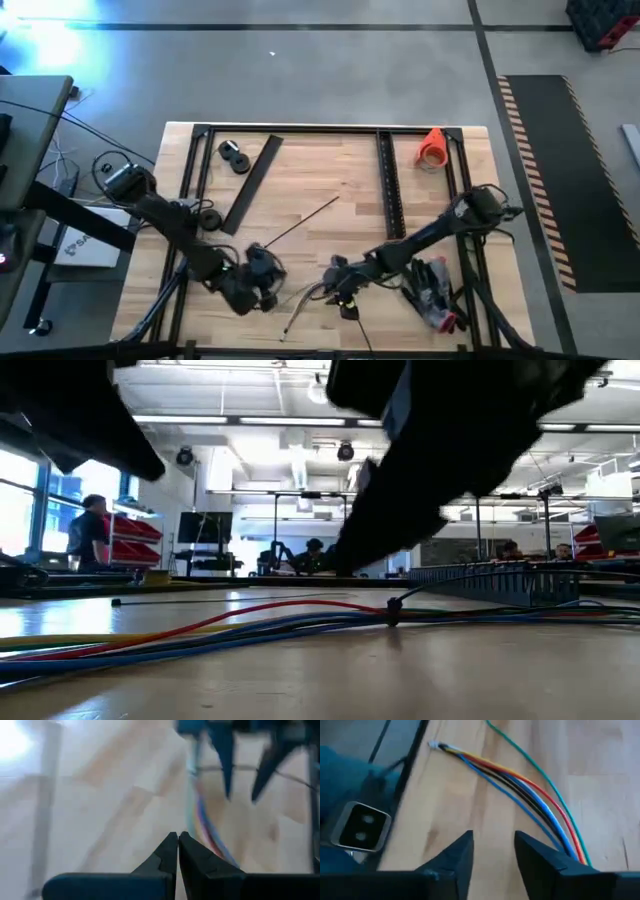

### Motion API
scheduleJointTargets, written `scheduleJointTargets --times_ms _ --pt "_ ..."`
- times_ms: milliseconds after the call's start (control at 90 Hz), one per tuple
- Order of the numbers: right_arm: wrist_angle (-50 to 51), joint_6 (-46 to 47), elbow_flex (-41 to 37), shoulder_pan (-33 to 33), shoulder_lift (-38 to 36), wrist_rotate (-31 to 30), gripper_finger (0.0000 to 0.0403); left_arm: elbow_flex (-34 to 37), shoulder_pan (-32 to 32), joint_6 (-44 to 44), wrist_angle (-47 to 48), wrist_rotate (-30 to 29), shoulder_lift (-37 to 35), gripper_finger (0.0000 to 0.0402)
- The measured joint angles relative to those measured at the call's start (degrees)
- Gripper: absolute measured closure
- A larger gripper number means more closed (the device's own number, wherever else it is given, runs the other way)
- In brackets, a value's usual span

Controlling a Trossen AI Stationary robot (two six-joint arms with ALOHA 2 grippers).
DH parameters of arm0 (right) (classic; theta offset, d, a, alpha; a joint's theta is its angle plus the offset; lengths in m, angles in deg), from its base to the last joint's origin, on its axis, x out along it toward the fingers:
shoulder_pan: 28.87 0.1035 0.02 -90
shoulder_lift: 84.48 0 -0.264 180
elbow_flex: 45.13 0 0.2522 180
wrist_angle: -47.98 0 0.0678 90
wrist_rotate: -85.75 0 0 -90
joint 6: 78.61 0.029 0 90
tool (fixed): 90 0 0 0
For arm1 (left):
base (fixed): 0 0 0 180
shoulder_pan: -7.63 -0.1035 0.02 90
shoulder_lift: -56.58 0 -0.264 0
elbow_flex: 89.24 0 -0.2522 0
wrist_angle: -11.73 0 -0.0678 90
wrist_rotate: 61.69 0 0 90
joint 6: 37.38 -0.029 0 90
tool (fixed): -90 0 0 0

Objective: Ziptie cables
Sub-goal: Wrap the black zip tie on the cables

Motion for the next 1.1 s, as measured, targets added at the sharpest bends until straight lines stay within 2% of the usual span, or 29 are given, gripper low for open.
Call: scheduleJointTargets --times_ms 133,211,300,400,500,622,722,911,1100 --pt "-2.97 -3.74 -0.02 -2.37 2.58 -1.63 0.0320 0.00 1.03 14.31 15.14 -2.94 -3.86 0.0402" --pt "-4.89 -3.82 -0.02 -3.79 3.36 -6.79 0.0327 0.16 -0.31 19.14 22.40 -1.34 -5.14 0.0399" --pt "-5.22 -3.40 -0.02 -5.56 3.41 -14.17 0.0331 2.49 -2.21 19.74 24.40 1.29 -6.58 0.0388" --pt "-5.75 -2.27 -0.02 -7.39 2.70 -18.29 0.0331 6.36 -4.82 18.18 22.58 4.84 -7.82 0.0364" --pt "-6.16 -2.12 -0.02 -8.20 1.16 -16.41 0.0332 10.87 -7.34 16.57 17.56 8.32 -8.92 0.0334" --pt "-5.48 -2.10 -0.02 -7.77 -2.30 -13.61 0.0332 16.43 -10.57 12.05 5.30 12.30 -9.53 0.0298" --pt "-5.30 -2.33 0.00 -6.41 -5.74 -13.65 0.0332 19.96 -13.12 9.14 -2.61 16.16 -8.76 0.0278" --pt "-4.54 -2.89 0.00 -3.05 -8.97 -16.05 0.0332 21.20 -16.61 4.50 -6.78 19.73 -6.51 0.0271" --pt "-4.16 -3.00 0.00 0.13 -9.30 -17.25 0.0332 20.89 -17.97 1.72 -8.15 22.89 -4.37 0.0287"
